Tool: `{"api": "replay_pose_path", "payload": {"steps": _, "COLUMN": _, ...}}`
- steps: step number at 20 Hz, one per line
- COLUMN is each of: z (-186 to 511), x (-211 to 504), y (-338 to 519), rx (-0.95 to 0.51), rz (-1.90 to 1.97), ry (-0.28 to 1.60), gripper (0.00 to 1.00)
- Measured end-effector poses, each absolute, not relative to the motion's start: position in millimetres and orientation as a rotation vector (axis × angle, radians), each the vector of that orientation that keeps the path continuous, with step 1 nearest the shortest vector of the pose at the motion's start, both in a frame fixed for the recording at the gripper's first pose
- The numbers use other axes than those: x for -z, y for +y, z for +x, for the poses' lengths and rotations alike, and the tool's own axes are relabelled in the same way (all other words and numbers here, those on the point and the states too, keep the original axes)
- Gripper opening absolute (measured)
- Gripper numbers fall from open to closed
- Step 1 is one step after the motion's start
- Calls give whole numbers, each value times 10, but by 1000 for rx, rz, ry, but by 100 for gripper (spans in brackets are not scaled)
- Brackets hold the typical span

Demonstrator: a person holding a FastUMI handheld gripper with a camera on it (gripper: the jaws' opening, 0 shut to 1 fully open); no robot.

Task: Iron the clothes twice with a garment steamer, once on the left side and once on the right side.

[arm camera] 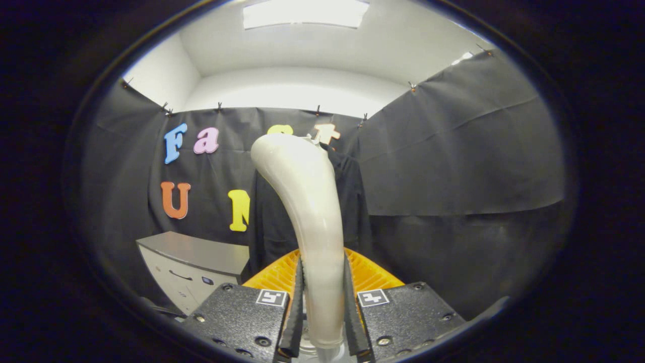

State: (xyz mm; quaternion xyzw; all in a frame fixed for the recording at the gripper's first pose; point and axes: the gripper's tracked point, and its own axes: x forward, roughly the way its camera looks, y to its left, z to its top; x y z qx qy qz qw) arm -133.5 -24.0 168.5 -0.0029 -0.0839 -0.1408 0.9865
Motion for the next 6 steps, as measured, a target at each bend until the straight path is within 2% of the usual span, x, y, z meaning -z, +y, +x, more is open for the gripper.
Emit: {"api": "replay_pose_path", "payload": {"steps": 6, "z": -1324, "x": -1572, "y": -506, "rx": 238, "rz": 10, "ry": -132, "gripper": 38}}
